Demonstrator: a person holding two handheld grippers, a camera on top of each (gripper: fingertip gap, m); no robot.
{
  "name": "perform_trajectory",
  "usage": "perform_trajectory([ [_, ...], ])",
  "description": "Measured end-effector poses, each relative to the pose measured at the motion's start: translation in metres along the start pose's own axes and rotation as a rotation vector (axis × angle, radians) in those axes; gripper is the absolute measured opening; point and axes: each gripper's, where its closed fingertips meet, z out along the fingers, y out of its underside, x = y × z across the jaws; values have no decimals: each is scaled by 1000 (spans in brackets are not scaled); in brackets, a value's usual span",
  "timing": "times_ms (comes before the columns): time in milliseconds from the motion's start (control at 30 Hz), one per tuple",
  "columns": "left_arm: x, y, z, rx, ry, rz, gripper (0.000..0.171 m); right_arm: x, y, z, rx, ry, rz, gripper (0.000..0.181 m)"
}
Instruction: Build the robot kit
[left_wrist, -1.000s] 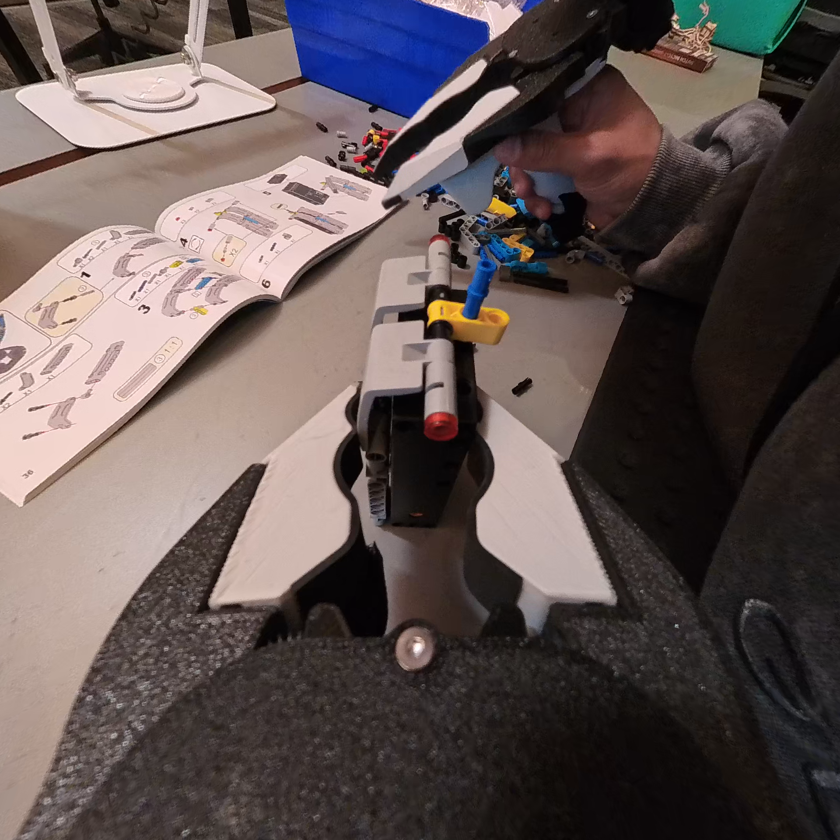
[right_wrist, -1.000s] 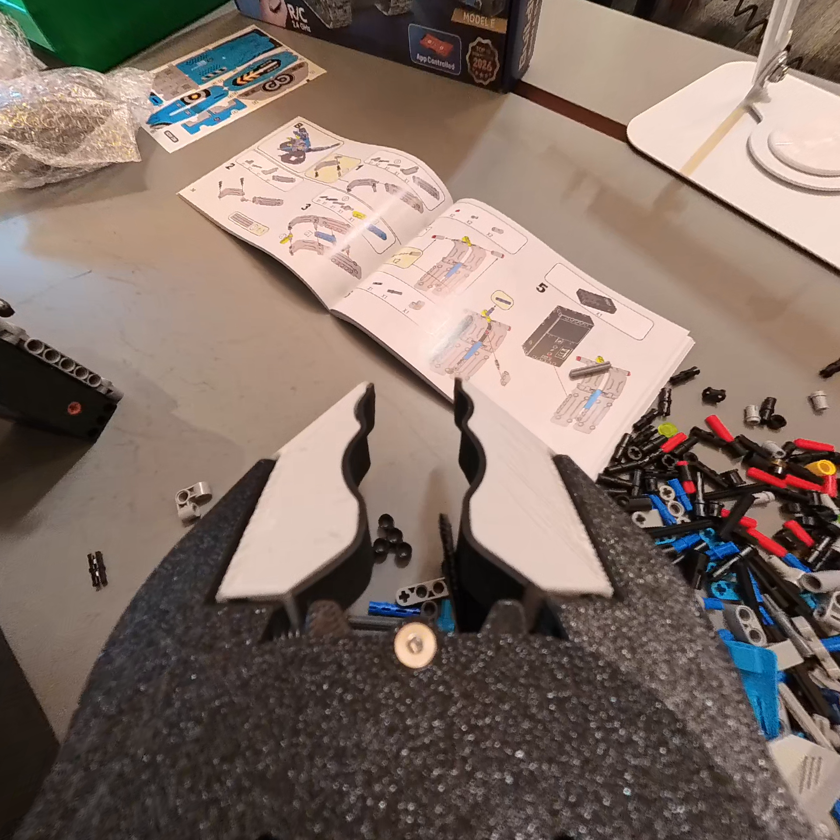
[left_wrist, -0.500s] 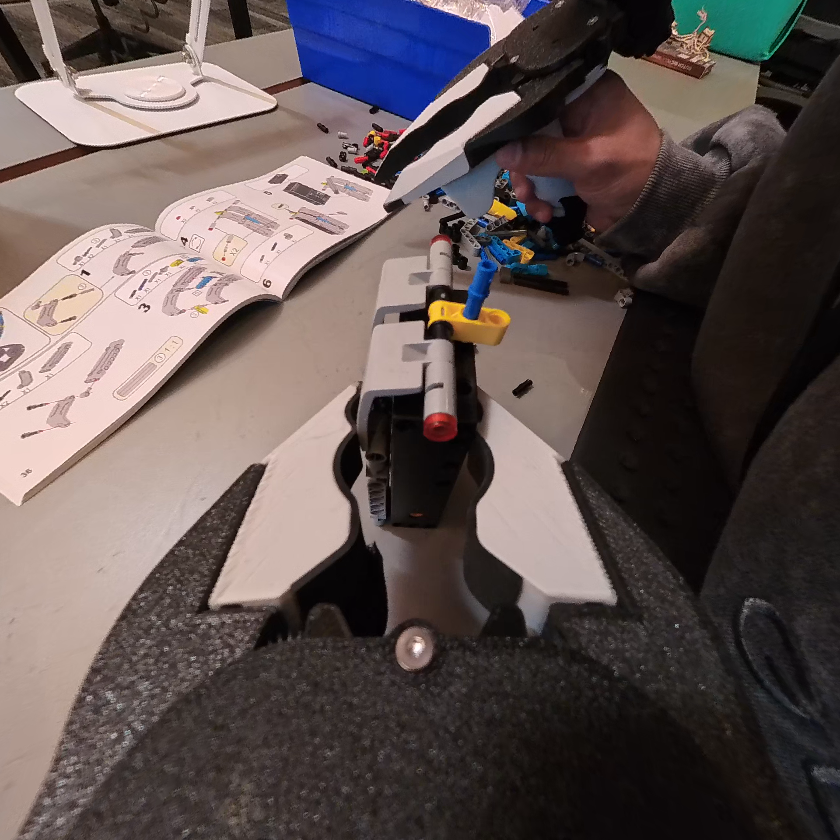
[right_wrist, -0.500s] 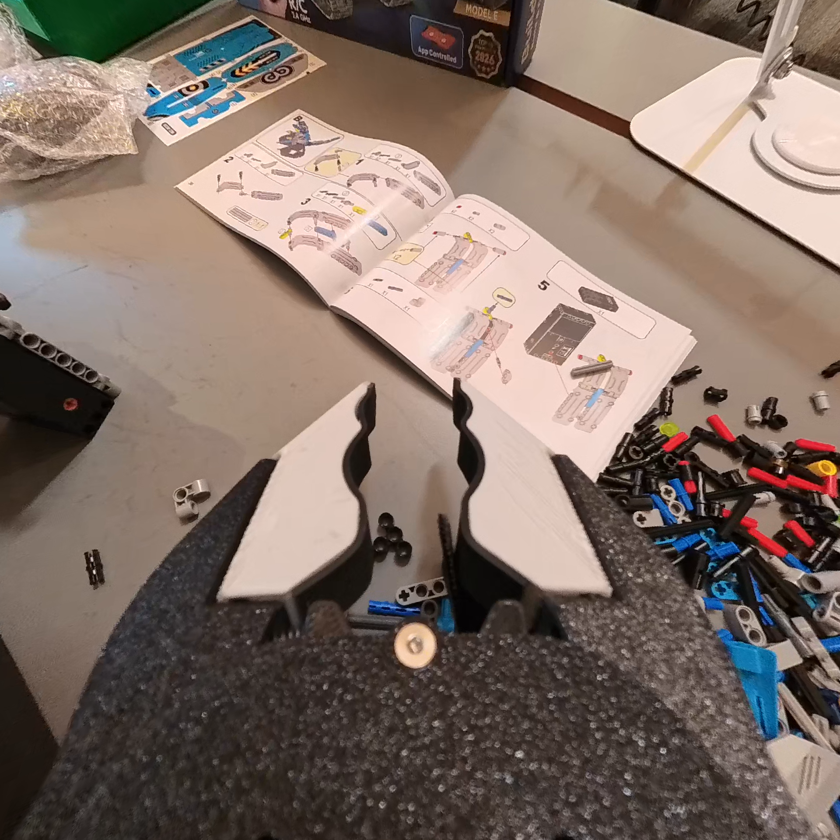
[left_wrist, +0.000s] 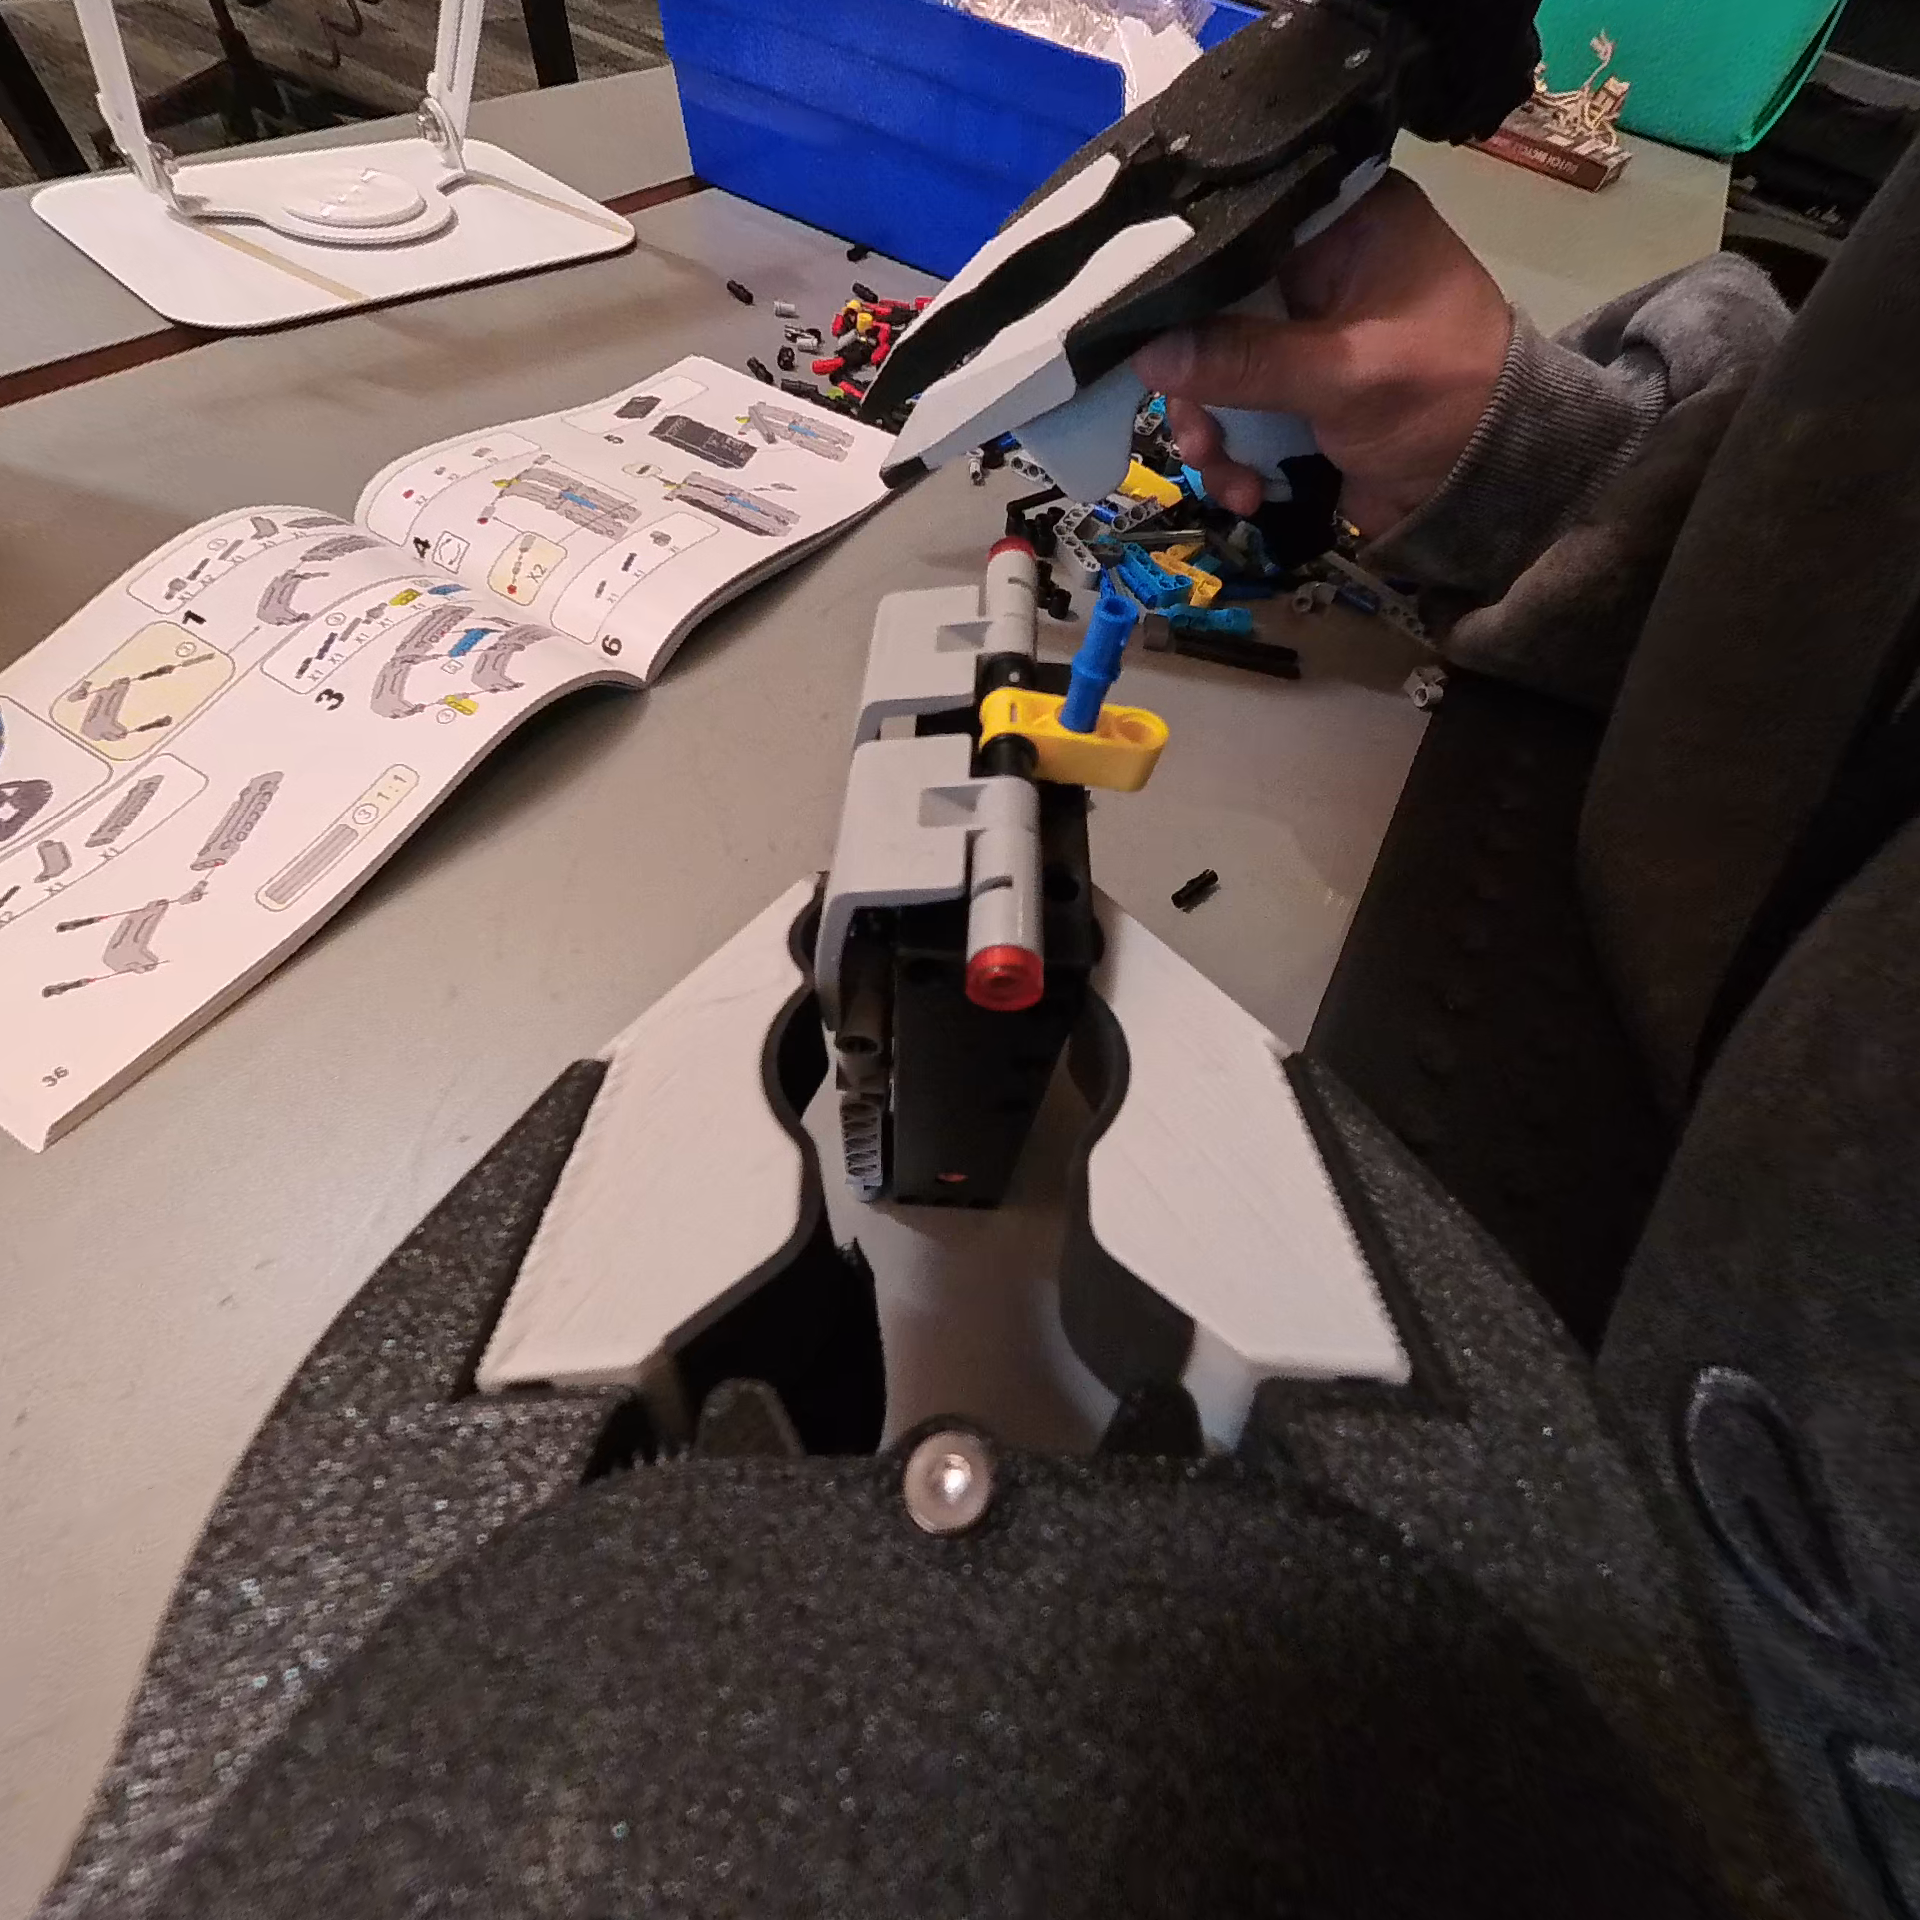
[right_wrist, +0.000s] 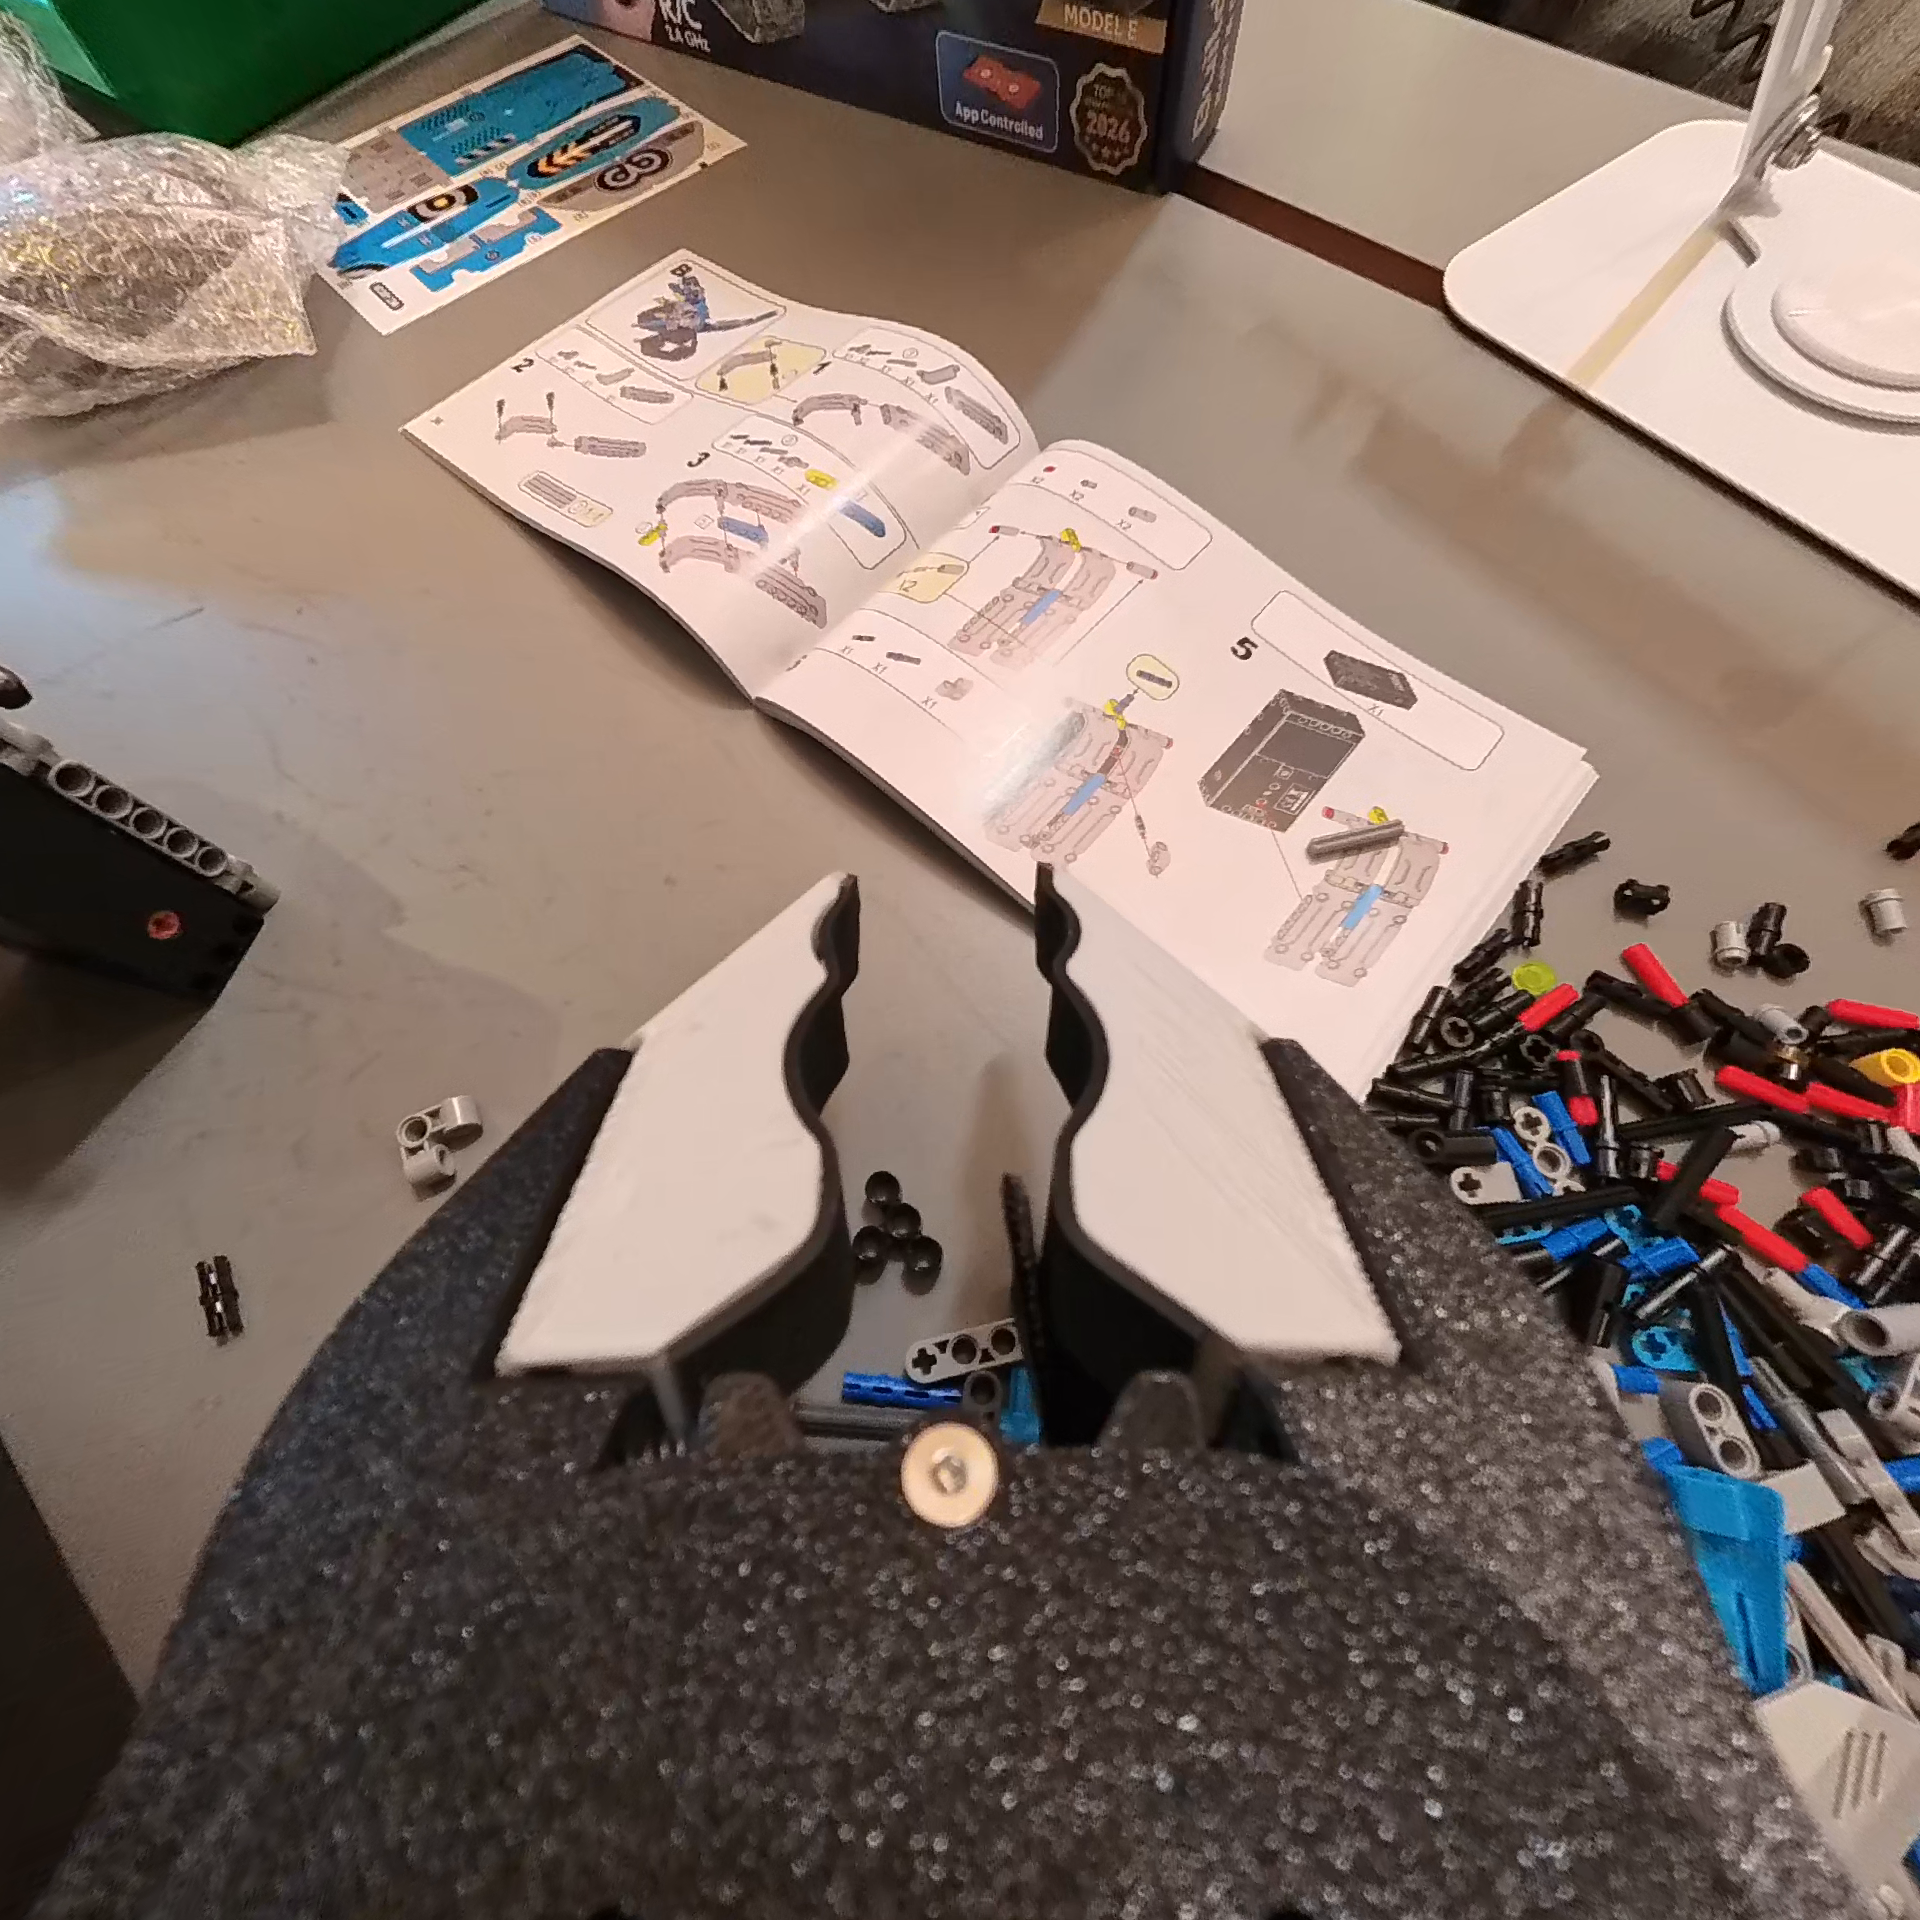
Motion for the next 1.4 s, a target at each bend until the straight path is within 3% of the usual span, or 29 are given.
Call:
perform_trajectory([
  [333,1,0,0,-4,-14,20,42,-8,-1,-2,4,-28,-9,32],
  [400,0,1,0,-4,-23,26,44,-42,-11,-6,50,-203,-30,33],
  [500,0,-2,-3,10,-30,25,45,-131,-31,-33,158,-609,-147,33],
  [533,0,-4,-5,24,-23,20,46,-148,-31,-34,164,-649,-192,35],
  [600,1,-8,-10,47,-11,3,46,-167,-21,-22,123,-646,-284,47],
  [667,3,-10,-15,61,3,-4,45,-174,-14,-9,73,-617,-335,47],
  [767,8,-7,-20,40,28,46,37,-191,-17,-3,78,-691,-324,53],
  [933,18,-4,-24,13,97,98,36,-209,-6,5,77,-744,-373,43],
  [1133,23,-8,-23,25,188,-10,37,-217,19,14,-71,-770,-409,42],
  [1267,14,-26,-32,130,160,-86,44,-209,-7,-1,53,-686,-464,37],
  [1400,10,-31,-39,156,132,-163,55,-195,-23,-9,143,-399,-660,35],
])
